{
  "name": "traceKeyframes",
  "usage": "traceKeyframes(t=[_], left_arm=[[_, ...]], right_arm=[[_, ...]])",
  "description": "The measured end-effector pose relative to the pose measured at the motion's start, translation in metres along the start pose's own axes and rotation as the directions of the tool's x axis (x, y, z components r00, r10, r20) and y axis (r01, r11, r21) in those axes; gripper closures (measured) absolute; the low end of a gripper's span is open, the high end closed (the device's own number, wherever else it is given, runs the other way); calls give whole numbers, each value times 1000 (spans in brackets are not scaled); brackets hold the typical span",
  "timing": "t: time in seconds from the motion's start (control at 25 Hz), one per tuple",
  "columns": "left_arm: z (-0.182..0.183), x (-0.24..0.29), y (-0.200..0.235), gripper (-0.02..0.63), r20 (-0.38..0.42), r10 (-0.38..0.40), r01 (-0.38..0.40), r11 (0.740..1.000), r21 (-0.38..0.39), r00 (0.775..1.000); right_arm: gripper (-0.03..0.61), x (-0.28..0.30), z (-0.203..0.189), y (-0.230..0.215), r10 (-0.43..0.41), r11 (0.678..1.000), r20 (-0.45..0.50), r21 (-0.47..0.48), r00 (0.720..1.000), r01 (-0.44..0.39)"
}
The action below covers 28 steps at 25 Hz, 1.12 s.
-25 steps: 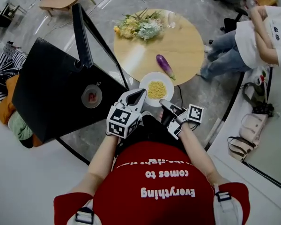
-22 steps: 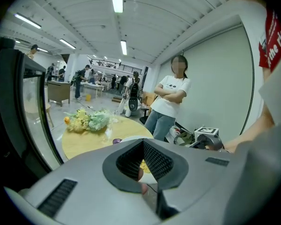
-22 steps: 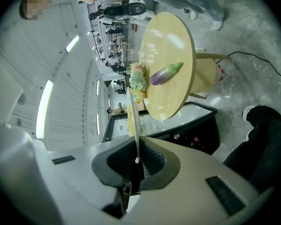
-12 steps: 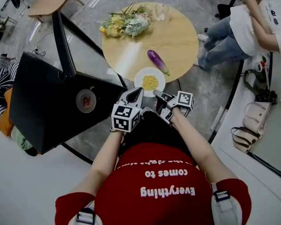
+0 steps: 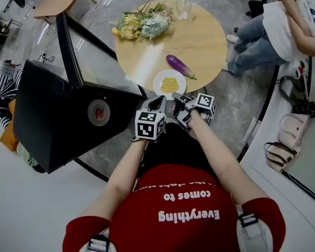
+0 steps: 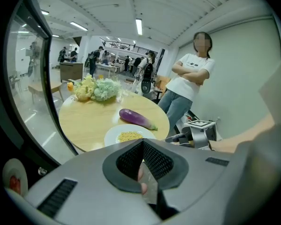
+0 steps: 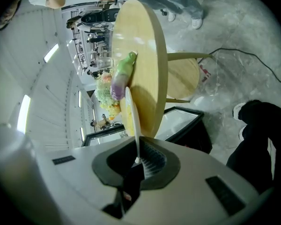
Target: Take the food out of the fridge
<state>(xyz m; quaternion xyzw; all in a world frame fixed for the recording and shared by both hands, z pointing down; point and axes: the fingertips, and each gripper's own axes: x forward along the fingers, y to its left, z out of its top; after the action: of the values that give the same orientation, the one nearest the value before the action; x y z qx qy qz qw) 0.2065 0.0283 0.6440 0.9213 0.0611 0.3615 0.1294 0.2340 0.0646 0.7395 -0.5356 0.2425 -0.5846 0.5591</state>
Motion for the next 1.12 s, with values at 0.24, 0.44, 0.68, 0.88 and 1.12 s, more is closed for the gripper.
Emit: traceKeyframes(t=[0.24,0.44,0.68,0.88,1.12], left_arm=[[-2,2,-1,609,-28,4,-4,1000,20,1000],[-1,4,4,609,-51,5,-5,1000,13,999],[8,8,5,609,-60,-1,4,999,42,998],[13,9,5,609,-68,-9,13,998,58,998],[20,11,4,609,-45,-25,27,998,56,999]], right_arm=[[554,12,7,-2,-72,997,17,-5,997,73],[551,19,9,1,-191,980,20,-52,981,191],[408,25,7,14,-284,959,3,-22,959,284],[391,16,5,6,-380,925,30,-4,924,381],[387,-5,3,-4,-409,912,55,35,911,408]])
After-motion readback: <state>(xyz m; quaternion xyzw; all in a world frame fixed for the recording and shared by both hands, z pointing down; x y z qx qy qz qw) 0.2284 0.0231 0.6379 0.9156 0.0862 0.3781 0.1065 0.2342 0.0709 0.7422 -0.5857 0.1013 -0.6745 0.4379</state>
